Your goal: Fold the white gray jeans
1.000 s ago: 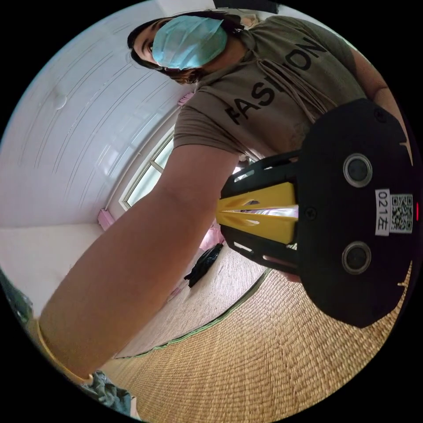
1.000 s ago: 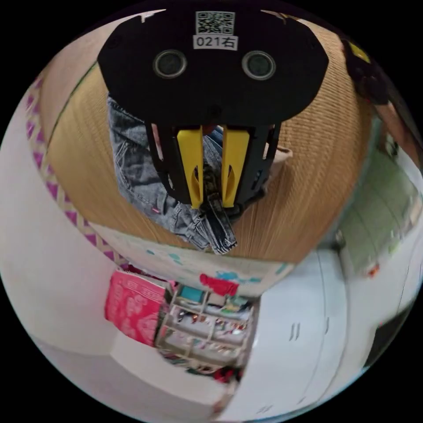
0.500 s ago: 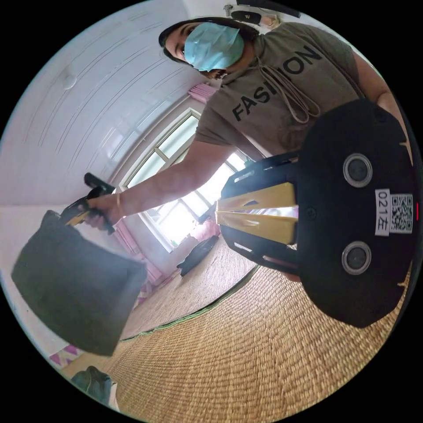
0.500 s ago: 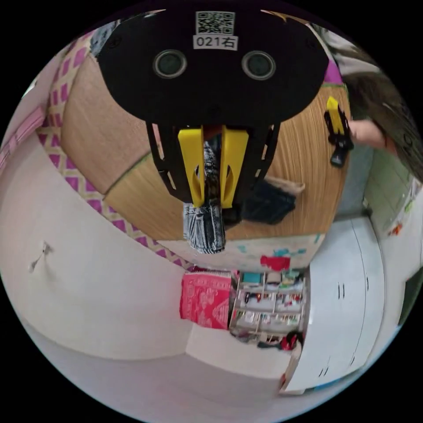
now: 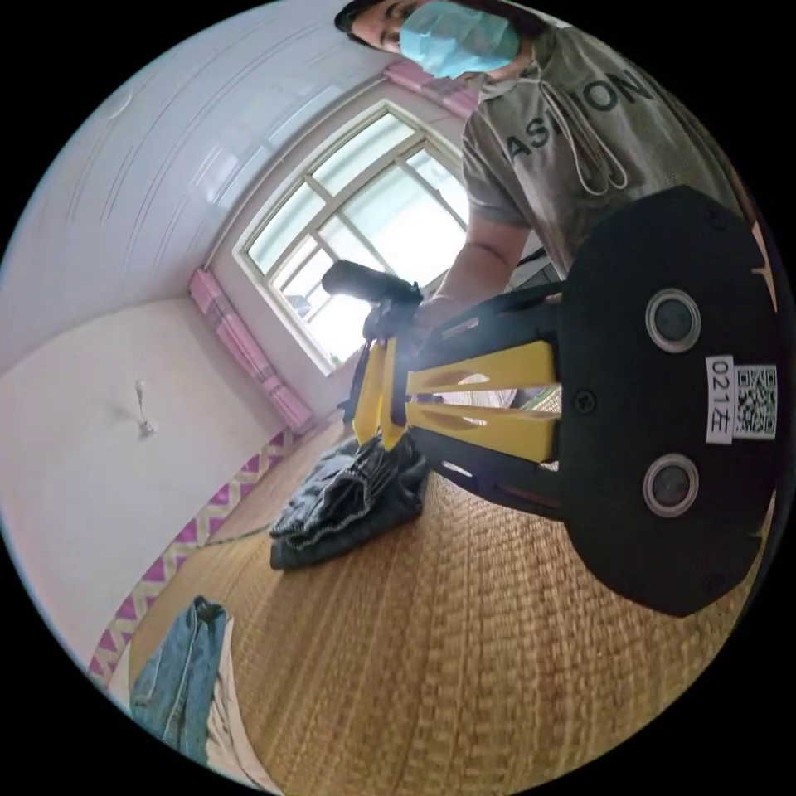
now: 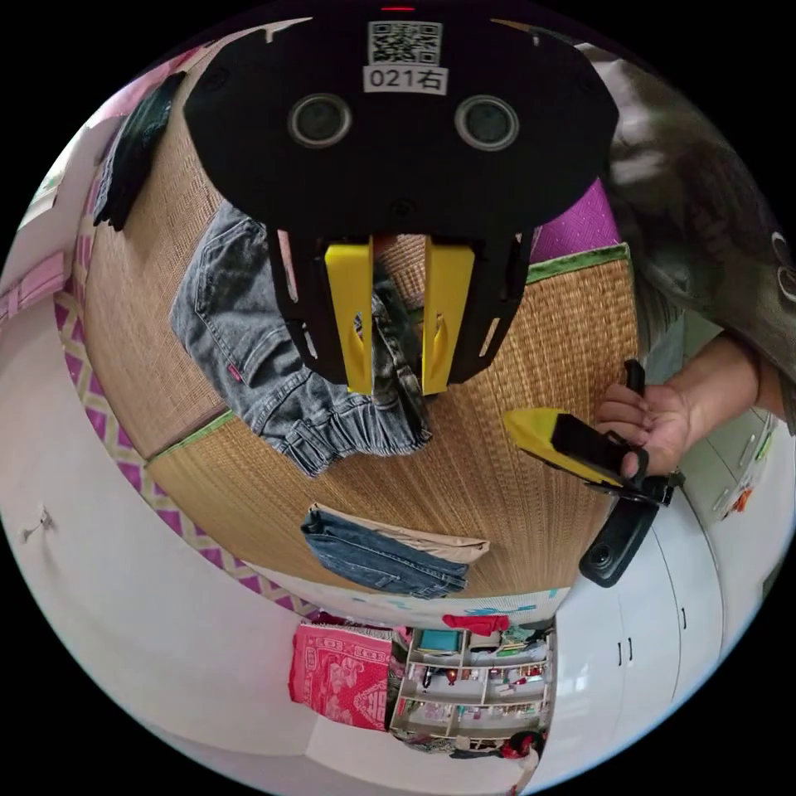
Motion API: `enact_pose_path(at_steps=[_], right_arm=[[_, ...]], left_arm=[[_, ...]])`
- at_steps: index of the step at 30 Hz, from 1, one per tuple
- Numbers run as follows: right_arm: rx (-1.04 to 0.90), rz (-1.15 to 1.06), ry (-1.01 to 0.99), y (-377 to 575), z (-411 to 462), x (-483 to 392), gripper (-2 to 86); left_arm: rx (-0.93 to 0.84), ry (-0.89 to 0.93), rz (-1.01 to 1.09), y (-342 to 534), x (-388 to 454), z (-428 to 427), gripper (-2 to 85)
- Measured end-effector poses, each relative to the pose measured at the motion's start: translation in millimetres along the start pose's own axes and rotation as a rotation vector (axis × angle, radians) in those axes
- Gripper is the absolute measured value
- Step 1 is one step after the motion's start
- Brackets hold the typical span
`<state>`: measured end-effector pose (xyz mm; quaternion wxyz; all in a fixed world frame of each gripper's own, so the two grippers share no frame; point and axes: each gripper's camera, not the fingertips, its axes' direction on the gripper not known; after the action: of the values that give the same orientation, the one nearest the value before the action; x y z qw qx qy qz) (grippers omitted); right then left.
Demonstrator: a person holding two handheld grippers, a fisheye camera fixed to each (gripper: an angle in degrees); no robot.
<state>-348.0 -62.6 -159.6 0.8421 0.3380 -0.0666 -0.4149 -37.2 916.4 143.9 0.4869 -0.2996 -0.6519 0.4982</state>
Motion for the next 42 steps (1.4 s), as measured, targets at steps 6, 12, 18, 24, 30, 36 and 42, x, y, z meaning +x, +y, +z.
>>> enact_pose_path(at_steps=[6,12,18,24,30,36,42], right_arm=[[0.015,-0.041,0.139,59.6,29.5,-21.4,7.4],[0.364,0.515,-0.047,245.6,-111.3,138.2,4.2],[0.537,0.963,0.189,576.6,-239.4,247.6,4.1],[0.393,1.366,0.218,867.4,-204.8,276.6,4.0],[0.404,1.443,0.099,989.5,-163.6,238.8,3.7],[0.461,1.354,0.063,1030.8,-175.3,193.2,6.9],[0.405,1.17,0.16,1020.9,-217.4,116.1,11.6]], left_arm=[[-0.003,-0.143,-0.052,-33.4,6.3,38.8,4.0],[-0.056,-0.204,-0.01,-70.4,34.0,88.6,2.1],[-0.156,-0.269,0.161,-128.8,93.2,193.1,-0.8],[-0.377,-0.325,0.181,-196.5,138.4,351.4,-1.0],[-0.407,-0.442,0.232,-234.2,198.7,478.1,-1.0],[-0.501,-0.394,0.334,-264.3,262.3,624.5,-1.0],[-0.626,-0.592,0.546,-250.7,321.2,754.1,-0.8]])
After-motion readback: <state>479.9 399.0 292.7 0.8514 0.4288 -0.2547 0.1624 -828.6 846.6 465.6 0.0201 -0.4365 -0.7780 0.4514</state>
